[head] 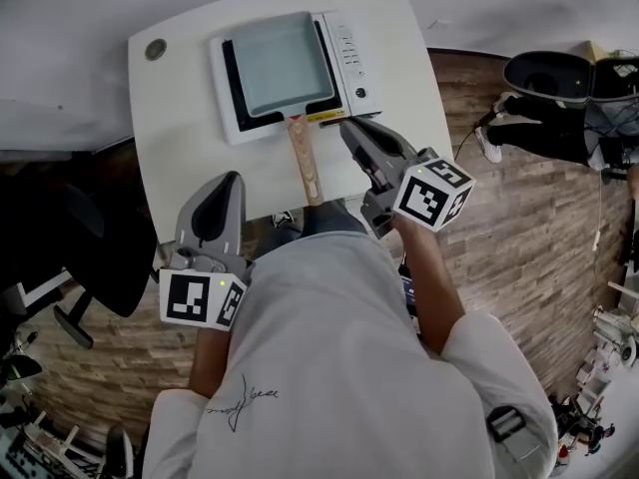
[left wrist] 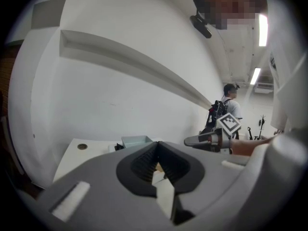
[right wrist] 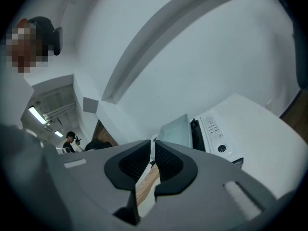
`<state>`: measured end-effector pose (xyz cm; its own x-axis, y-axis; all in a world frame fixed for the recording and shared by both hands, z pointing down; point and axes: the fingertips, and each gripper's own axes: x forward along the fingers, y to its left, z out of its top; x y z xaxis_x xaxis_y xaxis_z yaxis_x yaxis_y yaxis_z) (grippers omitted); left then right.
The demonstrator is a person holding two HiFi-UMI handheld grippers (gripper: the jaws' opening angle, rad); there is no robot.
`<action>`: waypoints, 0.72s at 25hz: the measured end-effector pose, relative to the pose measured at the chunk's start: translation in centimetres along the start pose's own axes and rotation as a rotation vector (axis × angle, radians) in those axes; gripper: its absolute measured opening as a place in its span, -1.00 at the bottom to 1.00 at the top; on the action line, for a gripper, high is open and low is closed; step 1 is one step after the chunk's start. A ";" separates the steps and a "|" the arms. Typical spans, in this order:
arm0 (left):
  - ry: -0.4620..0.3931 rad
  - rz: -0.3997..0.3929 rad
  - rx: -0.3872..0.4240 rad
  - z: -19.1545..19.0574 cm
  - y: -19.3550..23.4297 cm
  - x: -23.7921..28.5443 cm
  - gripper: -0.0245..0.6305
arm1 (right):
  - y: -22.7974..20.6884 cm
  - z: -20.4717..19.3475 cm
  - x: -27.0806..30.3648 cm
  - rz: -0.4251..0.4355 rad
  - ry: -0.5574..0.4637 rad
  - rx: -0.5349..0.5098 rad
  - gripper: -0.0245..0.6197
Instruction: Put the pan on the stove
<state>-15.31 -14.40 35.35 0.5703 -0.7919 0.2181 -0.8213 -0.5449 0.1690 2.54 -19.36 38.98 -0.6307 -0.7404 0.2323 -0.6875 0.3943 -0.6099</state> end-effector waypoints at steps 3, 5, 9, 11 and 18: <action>-0.007 0.042 -0.018 0.0 1.5 -0.7 -0.76 | 0.7 0.8 -1.0 -0.045 -0.028 -0.071 -0.83; -0.014 0.061 -0.019 0.2 2.1 -1.0 -0.76 | 1.4 1.2 -1.6 -0.059 -0.042 -0.117 -0.87; -0.024 0.089 -0.029 0.4 2.5 -1.6 -0.79 | 3.1 1.3 -2.3 -0.089 -0.054 -0.219 -0.92; -0.024 0.100 -0.041 0.2 2.5 -1.9 -0.83 | 4.1 1.2 -2.3 -0.095 -0.057 -0.276 -0.92; -0.019 0.130 -0.065 -0.3 2.9 -2.7 -0.84 | 6.2 1.2 -2.9 -0.109 -0.055 -0.373 -0.92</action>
<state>-19.19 -13.75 35.51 0.4585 -0.8599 0.2243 -0.8851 -0.4192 0.2022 0.58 -15.43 33.63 -0.5332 -0.8131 0.2336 -0.8396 0.4749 -0.2637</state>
